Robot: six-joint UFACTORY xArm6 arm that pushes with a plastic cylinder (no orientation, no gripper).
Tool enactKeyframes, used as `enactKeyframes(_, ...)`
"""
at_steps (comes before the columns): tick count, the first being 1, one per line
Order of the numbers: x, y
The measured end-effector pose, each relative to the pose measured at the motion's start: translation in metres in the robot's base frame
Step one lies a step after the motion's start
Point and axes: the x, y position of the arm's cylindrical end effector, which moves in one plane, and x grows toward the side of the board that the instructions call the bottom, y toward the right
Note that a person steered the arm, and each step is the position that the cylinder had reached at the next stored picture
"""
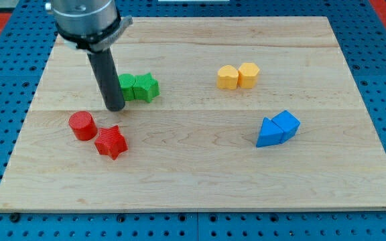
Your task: Separate the green blocks from the red blocks
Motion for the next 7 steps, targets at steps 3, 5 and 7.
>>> enactKeyframes(3, 0.108, 0.076)
enactKeyframes(5, 0.159, 0.047)
enactKeyframes(7, 0.102, -0.003)
